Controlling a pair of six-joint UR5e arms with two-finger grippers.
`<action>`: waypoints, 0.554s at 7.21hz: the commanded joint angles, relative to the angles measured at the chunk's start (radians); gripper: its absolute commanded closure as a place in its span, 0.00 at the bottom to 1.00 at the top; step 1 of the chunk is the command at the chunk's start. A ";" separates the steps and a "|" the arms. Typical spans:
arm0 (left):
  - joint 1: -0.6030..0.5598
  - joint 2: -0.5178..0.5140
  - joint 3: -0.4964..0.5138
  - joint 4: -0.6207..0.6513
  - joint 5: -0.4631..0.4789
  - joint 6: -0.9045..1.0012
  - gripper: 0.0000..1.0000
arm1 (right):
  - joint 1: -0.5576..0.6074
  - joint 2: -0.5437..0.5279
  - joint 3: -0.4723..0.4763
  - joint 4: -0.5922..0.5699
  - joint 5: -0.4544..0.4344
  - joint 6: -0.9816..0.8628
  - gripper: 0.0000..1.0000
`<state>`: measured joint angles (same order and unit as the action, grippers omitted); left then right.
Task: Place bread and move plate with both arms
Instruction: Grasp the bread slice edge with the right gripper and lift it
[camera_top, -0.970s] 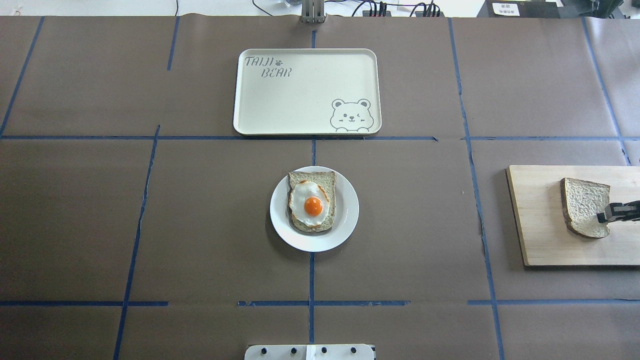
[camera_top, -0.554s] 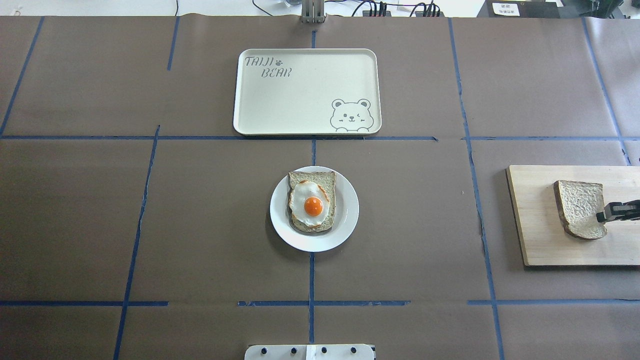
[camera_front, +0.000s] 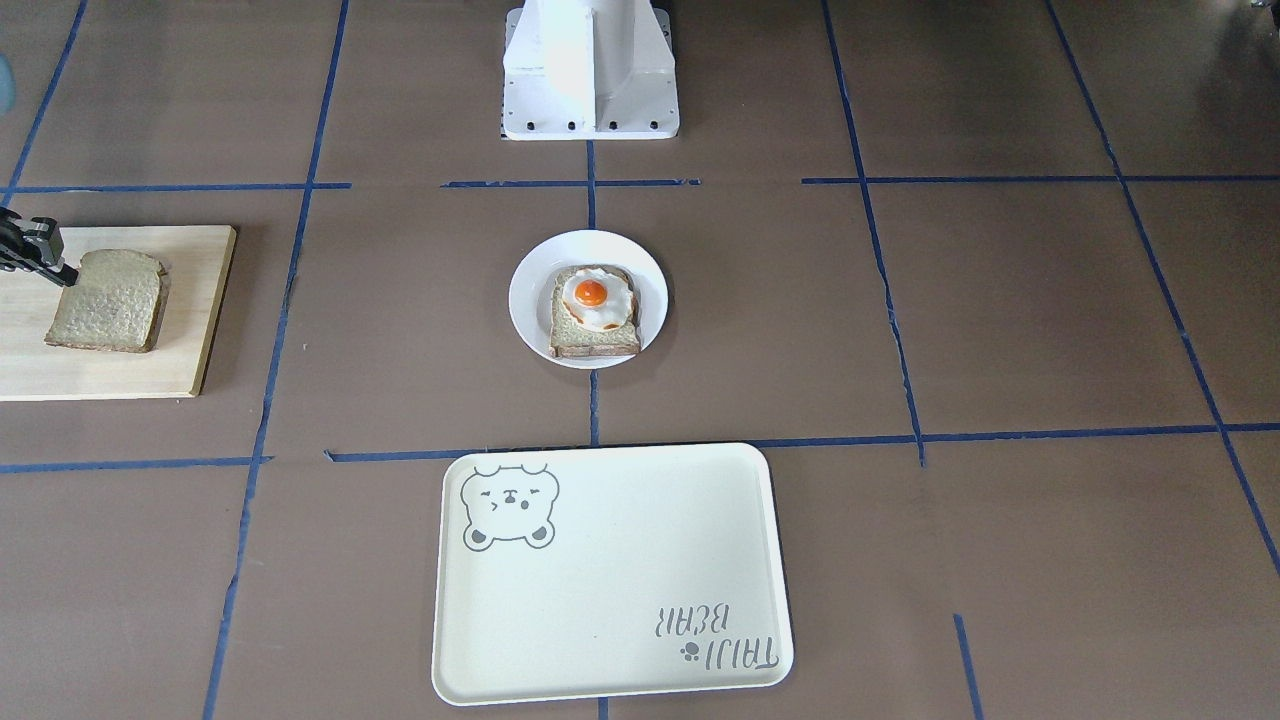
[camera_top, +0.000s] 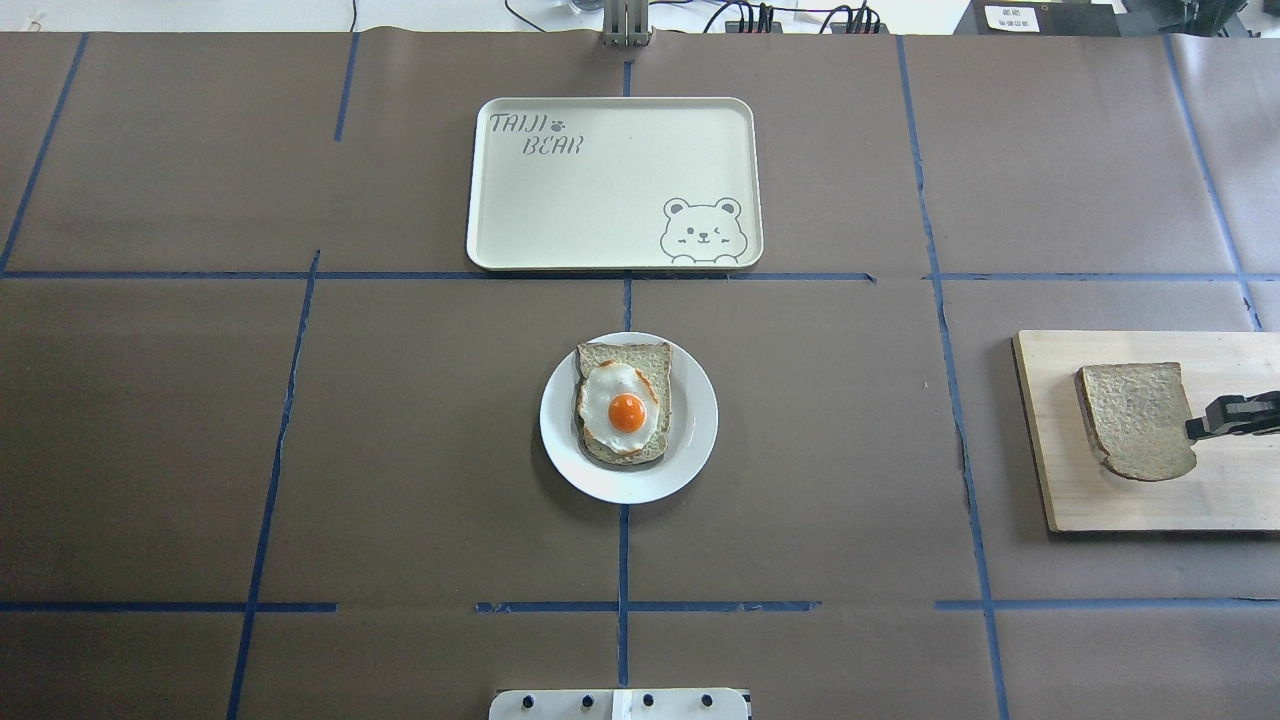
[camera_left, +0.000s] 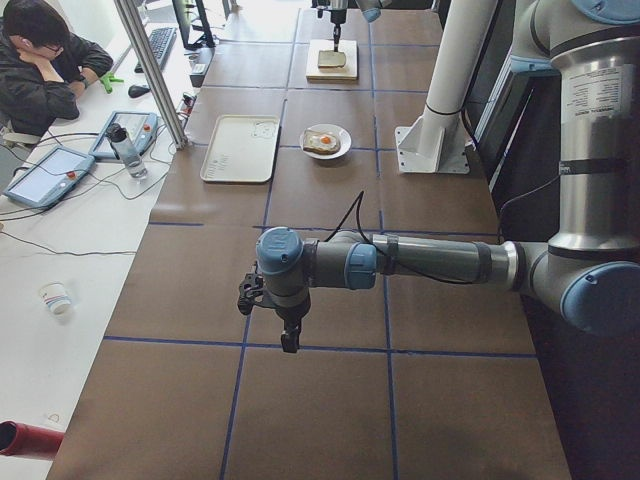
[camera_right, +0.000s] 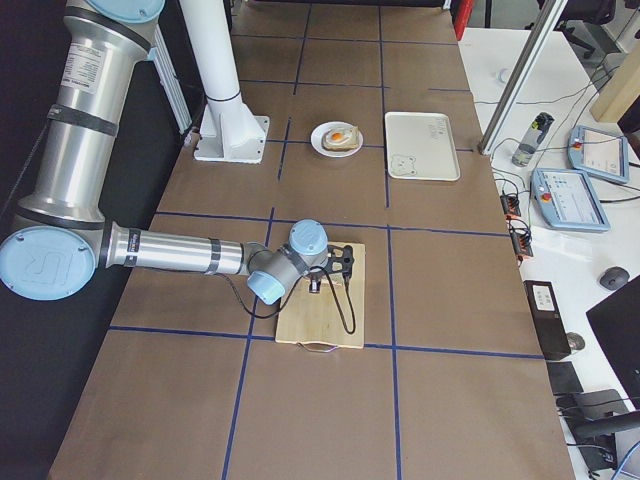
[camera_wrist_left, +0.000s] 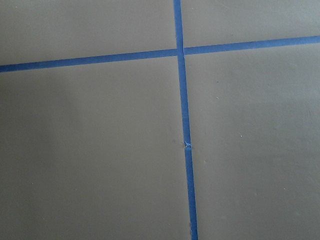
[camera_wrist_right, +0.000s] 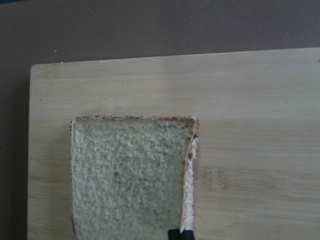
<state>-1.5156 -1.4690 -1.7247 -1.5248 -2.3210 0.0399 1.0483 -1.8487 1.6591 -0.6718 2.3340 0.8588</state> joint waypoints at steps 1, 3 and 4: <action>0.000 -0.002 -0.001 0.000 0.000 0.000 0.00 | 0.022 0.005 0.025 0.000 0.039 0.000 1.00; 0.000 -0.007 -0.001 0.000 0.000 0.000 0.00 | 0.068 0.017 0.048 0.000 0.111 -0.001 1.00; 0.000 -0.008 -0.001 0.000 0.000 0.000 0.00 | 0.078 0.037 0.059 0.000 0.142 -0.001 1.00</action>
<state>-1.5156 -1.4752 -1.7257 -1.5248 -2.3209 0.0399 1.1072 -1.8305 1.7040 -0.6719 2.4334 0.8577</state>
